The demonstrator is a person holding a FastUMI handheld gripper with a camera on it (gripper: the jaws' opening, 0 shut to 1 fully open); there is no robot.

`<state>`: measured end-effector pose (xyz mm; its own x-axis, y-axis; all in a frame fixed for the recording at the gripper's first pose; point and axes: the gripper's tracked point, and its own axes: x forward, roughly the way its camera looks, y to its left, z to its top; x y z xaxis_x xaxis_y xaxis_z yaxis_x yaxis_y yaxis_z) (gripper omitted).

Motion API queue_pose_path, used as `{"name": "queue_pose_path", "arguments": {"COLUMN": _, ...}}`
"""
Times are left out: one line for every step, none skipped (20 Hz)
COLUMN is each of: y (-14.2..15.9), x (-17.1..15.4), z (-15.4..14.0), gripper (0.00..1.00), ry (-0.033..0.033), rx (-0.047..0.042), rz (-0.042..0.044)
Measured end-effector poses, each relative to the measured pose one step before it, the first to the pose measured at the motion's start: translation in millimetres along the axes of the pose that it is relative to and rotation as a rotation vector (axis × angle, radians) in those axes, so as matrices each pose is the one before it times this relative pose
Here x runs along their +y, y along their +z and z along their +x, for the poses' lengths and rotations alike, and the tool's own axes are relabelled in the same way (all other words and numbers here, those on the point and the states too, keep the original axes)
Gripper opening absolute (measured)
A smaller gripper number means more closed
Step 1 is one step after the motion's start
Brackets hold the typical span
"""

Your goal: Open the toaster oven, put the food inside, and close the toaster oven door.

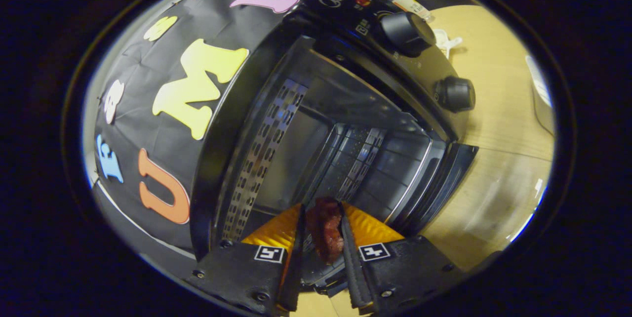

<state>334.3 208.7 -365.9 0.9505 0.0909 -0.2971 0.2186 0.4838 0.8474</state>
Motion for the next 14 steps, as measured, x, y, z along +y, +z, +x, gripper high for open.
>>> {"name": "queue_pose_path", "arguments": {"y": -0.53, "x": -0.21, "z": -0.13, "gripper": 0.52, "ry": -0.00964, "rx": 0.00471, "rz": -0.04154}}
{"name": "queue_pose_path", "arguments": {"y": 1.96, "x": -3.92, "z": -0.70, "gripper": 0.62, "ry": -0.02383, "rx": -0.00723, "rz": -0.05560}}
{"name": "queue_pose_path", "arguments": {"y": 1.27, "x": -1.16, "z": -0.58, "gripper": 0.69, "ry": -0.01230, "rx": -0.01040, "rz": -0.05132}}
{"name": "queue_pose_path", "arguments": {"y": 1.60, "x": -2.11, "z": 0.46, "gripper": 0.75, "ry": -0.01575, "rx": -0.00673, "rz": -0.04237}}
{"name": "queue_pose_path", "arguments": {"y": 0.25, "x": -2.30, "z": -3.93, "gripper": 0.82, "ry": -0.01534, "rx": -0.00532, "rz": -0.04443}}
{"name": "queue_pose_path", "arguments": {"y": 0.25, "x": -0.23, "z": -1.68, "gripper": 0.86, "ry": -0.00887, "rx": -0.00104, "rz": -0.04746}}
{"name": "queue_pose_path", "arguments": {"y": -0.60, "x": 1.73, "z": -3.29, "gripper": 0.92, "ry": -0.00096, "rx": -0.00481, "rz": -0.04103}}
{"name": "queue_pose_path", "arguments": {"y": 0.48, "x": 2.56, "z": -3.09, "gripper": 0.98, "ry": -0.00090, "rx": 0.00226, "rz": -0.04246}}
{"name": "queue_pose_path", "arguments": {"y": -0.19, "x": 0.04, "z": -2.89, "gripper": 0.99, "ry": -0.00724, "rx": 0.00190, "rz": -0.04069}}
{"name": "queue_pose_path", "arguments": {"y": -0.98, "x": 0.91, "z": -3.48, "gripper": 1.00, "ry": 0.00089, "rx": 0.00902, "rz": -0.03224}}
{"name": "queue_pose_path", "arguments": {"y": -1.15, "x": 0.61, "z": -4.61, "gripper": 1.00, "ry": 0.00302, "rx": 0.00773, "rz": -0.03433}}
{"name": "queue_pose_path", "arguments": {"y": -1.38, "x": 1.59, "z": -7.46, "gripper": 1.00, "ry": 0.00492, "rx": 0.01713, "rz": -0.03660}}
{"name": "queue_pose_path", "arguments": {"y": -1.78, "x": 0.59, "z": -8.56, "gripper": 1.00, "ry": 0.00287, "rx": 0.01458, "rz": -0.03616}}
{"name": "queue_pose_path", "arguments": {"y": 0.11, "x": -0.66, "z": -8.56, "gripper": 1.00, "ry": 0.00172, "rx": 0.00803, "rz": -0.03523}}
